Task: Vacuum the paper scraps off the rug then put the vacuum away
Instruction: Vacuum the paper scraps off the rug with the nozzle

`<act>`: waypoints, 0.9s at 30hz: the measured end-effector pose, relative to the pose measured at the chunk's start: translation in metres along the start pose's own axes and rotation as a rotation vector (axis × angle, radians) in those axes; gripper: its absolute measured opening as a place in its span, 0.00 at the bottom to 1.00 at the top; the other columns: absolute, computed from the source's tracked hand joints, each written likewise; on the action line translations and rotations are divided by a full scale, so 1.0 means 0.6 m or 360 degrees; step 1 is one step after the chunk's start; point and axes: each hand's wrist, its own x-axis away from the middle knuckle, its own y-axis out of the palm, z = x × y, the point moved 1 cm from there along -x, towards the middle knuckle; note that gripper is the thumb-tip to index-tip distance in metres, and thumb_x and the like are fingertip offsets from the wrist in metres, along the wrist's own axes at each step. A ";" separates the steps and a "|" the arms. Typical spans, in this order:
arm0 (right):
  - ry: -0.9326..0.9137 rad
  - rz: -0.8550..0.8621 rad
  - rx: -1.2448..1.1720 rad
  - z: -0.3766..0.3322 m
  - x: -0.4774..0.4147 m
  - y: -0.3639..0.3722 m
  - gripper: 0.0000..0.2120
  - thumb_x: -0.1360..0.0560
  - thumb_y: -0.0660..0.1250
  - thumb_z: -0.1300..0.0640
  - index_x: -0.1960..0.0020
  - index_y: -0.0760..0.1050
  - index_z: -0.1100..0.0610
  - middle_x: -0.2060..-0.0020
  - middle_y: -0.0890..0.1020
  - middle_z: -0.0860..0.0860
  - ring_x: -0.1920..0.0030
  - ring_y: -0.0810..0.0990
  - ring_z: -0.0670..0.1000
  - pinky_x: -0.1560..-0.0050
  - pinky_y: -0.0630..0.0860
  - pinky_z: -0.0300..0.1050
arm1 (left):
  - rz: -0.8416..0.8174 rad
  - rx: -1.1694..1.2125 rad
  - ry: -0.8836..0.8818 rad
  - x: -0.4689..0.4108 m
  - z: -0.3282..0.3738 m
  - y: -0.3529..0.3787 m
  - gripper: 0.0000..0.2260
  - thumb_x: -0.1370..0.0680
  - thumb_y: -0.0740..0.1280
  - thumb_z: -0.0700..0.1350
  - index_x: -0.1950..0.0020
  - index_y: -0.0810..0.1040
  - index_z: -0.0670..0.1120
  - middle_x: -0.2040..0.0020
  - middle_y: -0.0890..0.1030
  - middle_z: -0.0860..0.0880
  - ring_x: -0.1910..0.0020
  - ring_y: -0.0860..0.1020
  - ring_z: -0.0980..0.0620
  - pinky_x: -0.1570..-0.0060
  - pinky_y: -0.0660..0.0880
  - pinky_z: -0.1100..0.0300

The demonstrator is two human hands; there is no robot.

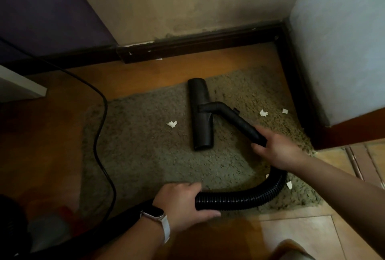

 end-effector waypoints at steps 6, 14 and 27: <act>-0.0040 0.0036 0.0265 -0.055 -0.039 0.007 0.26 0.23 0.64 0.40 0.29 0.59 0.34 0.64 0.75 0.38 0.66 0.74 0.38 0.71 0.66 0.37 | 0.0046 -0.0025 -0.0058 0.010 -0.021 -0.011 0.31 0.34 0.52 0.81 0.53 0.71 0.56 0.60 0.75 0.58 0.62 0.74 0.59 0.66 0.69 0.63; 0.0011 0.0084 0.0347 -0.061 -0.039 -0.001 0.21 0.23 0.63 0.42 0.32 0.62 0.36 0.64 0.77 0.44 0.66 0.78 0.46 0.71 0.73 0.42 | 0.0032 0.0000 -0.0069 -0.004 -0.016 -0.021 0.35 0.36 0.49 0.81 0.49 0.73 0.56 0.57 0.77 0.58 0.59 0.76 0.59 0.58 0.78 0.60; 0.0199 0.0222 -0.0163 0.032 0.037 -0.006 0.25 0.24 0.68 0.47 0.30 0.65 0.35 0.61 0.80 0.44 0.66 0.80 0.44 0.69 0.71 0.39 | 0.0031 -0.0105 0.0023 -0.027 0.009 -0.014 0.33 0.35 0.50 0.82 0.49 0.72 0.57 0.58 0.76 0.59 0.60 0.77 0.59 0.60 0.78 0.59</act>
